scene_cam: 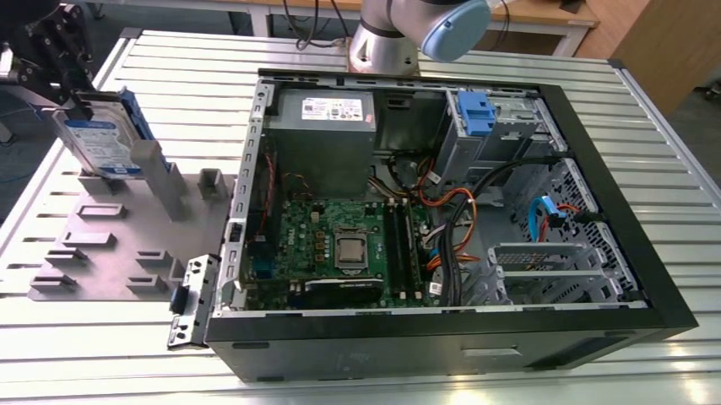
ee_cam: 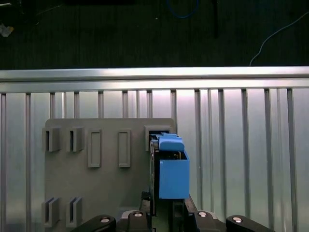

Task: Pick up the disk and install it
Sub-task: 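Pick up the disk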

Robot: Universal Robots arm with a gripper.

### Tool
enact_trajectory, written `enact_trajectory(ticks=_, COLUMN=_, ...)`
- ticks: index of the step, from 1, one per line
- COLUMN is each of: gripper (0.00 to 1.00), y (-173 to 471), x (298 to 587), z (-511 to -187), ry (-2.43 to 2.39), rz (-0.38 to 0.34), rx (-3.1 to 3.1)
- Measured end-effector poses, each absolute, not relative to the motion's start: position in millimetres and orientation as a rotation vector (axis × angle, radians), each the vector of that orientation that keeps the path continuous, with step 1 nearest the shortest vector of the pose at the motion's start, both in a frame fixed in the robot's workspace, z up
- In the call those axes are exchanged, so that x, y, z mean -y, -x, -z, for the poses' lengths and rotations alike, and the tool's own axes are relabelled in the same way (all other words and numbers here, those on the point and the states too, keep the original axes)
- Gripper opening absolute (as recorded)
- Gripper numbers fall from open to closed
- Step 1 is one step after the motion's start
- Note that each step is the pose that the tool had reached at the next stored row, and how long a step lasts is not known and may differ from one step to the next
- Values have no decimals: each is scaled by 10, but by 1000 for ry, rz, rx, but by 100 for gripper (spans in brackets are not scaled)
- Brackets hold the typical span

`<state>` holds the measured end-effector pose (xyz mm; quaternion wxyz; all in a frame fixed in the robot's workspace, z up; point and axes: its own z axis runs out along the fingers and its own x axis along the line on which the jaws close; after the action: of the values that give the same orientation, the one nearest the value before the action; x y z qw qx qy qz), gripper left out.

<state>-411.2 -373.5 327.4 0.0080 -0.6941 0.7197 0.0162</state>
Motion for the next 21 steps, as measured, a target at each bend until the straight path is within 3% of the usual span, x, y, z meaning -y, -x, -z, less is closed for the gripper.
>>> enact_trajectory(ticks=21, gripper=35, y=4111, x=3735, z=-3373, ry=2169, rz=-51, rx=-2249)
